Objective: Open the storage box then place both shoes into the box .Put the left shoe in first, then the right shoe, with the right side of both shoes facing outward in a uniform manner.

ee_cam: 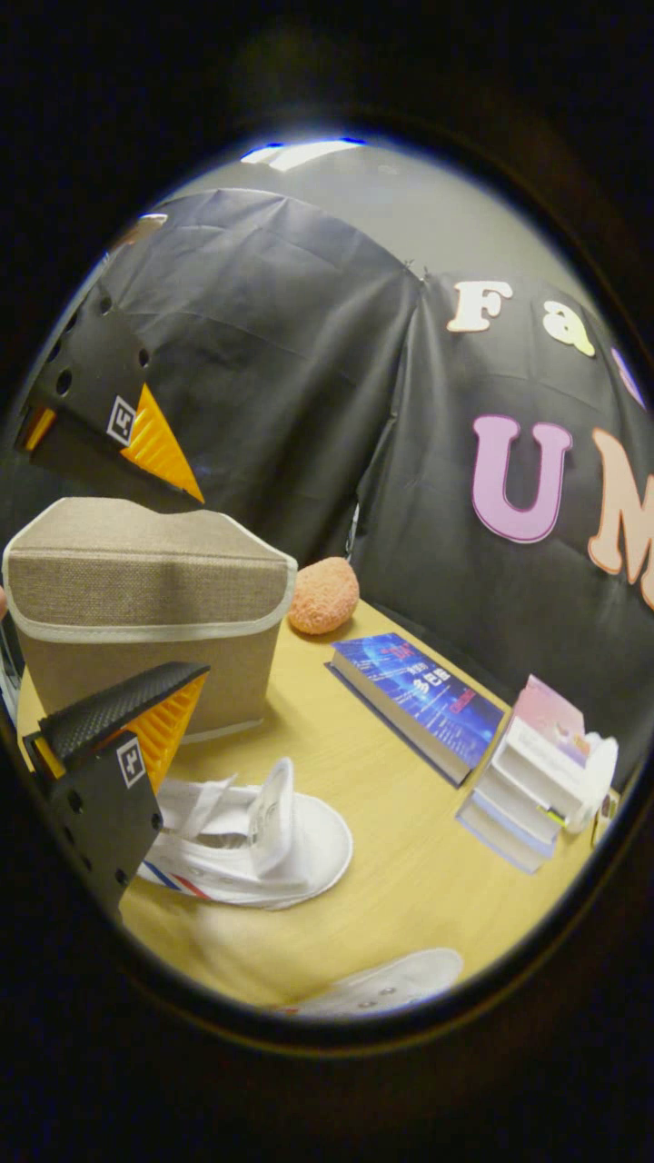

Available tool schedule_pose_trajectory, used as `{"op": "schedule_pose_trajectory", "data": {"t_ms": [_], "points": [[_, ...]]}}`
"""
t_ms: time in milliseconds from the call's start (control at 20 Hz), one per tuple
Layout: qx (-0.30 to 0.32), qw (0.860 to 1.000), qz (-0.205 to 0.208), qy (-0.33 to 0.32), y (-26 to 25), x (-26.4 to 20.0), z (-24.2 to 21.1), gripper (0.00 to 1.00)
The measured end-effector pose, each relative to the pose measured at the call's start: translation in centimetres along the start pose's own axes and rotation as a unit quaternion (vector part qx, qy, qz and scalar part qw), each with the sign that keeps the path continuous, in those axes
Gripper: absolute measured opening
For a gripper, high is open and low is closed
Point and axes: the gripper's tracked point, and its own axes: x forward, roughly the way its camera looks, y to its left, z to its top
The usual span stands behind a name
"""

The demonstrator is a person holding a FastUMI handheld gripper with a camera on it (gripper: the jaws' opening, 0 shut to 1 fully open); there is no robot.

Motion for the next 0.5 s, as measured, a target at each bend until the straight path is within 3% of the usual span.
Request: {"op": "schedule_pose_trajectory", "data": {"t_ms": [300,500], "points": [[0.095,0.994,0.049,0.015,0.6,0.1,-1.7,1.00],[0.108,0.991,0.077,0.018,2.3,-1.1,-1.8,0.98]]}}
